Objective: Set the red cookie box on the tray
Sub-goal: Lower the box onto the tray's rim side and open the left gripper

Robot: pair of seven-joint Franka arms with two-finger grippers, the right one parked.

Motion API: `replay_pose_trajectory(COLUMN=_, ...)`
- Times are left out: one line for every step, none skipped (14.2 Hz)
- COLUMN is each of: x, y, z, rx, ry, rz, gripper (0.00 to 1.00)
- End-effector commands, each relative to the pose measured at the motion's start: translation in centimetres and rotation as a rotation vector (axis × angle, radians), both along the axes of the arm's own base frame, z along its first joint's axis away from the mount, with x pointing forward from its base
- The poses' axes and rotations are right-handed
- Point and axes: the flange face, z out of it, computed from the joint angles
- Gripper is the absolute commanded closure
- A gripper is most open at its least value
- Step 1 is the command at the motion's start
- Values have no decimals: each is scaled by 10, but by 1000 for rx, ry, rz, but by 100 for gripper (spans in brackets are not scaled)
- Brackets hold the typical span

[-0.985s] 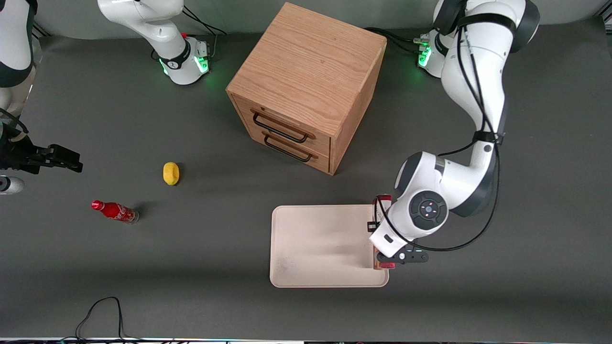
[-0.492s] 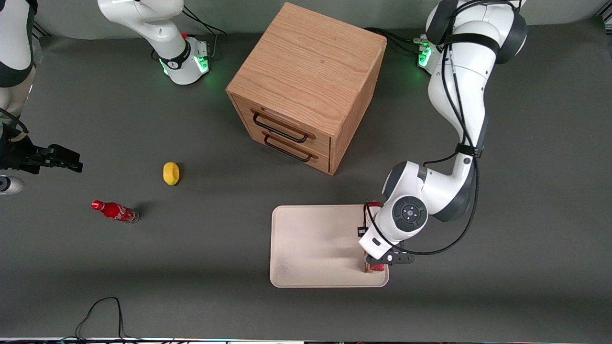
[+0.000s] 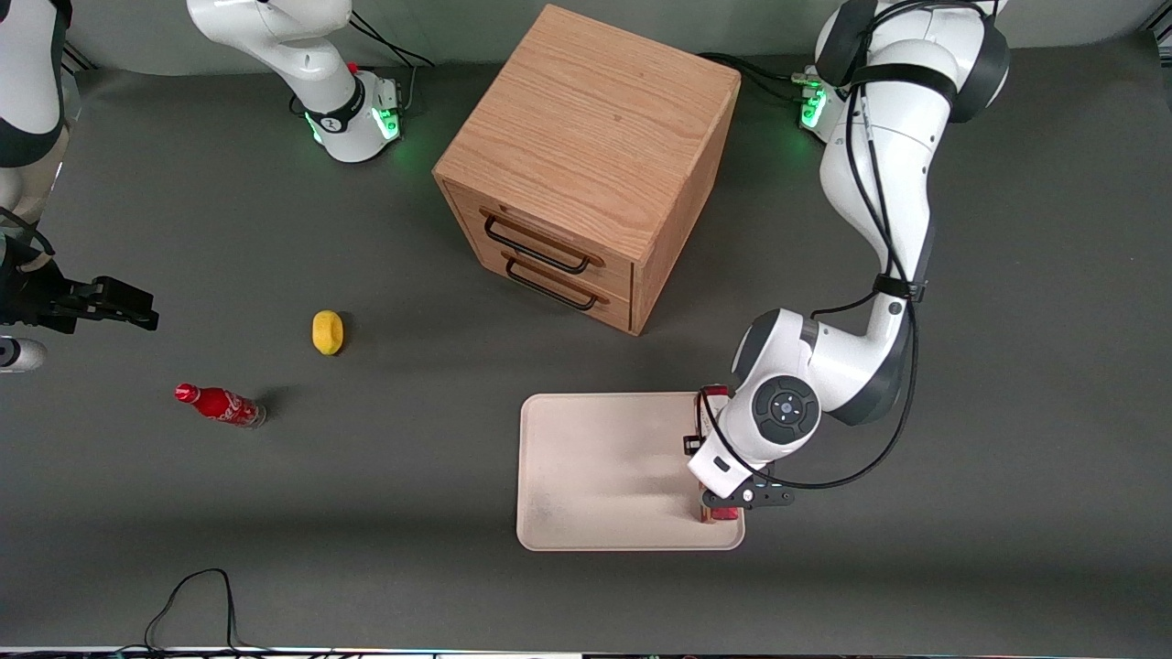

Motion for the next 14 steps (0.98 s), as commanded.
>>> replay_pose_trajectory(x=-1, y=0, z=24, rx=9, ry=-7, rz=18, gripper=0)
replay_pose_trajectory(x=-4, y=0, z=37, rx=17, ry=4, rz=15, gripper=0)
replay_pose_trajectory(x=-8, y=3, z=58, rx=24, ry=21, rz=21, gripper=0)
replay_pose_trajectory(x=-12, y=6, z=81, rx=29, ry=36, rz=22, gripper=0)
replay_pose_trajectory(x=-17, y=10, z=107, rx=38, ry=40, rz=21, gripper=0)
replay_pose_trajectory(x=-24, y=11, z=131, rx=48, ry=48, rz=23, gripper=0)
replay_pose_trajectory(x=-33, y=13, z=155, rx=53, ry=61, rz=30, gripper=0)
replay_pose_trajectory(x=-42, y=16, z=180, rx=57, ry=71, rz=29, gripper=0)
replay_pose_trajectory(x=-52, y=20, z=207, rx=58, ry=81, rz=29, gripper=0)
replay_pose_trajectory(x=-64, y=24, z=234, rx=64, ry=92, rz=26, gripper=0)
replay_pose_trajectory(x=-76, y=28, z=257, rx=71, ry=104, rz=21, gripper=0)
replay_pose_trajectory(x=-86, y=34, z=275, rx=75, ry=112, rz=19, gripper=0)
replay_pose_trajectory(x=-96, y=38, z=294, rx=78, ry=112, rz=15, gripper=0)
replay_pose_trajectory(x=-103, y=45, z=310, rx=77, ry=112, rz=14, gripper=0)
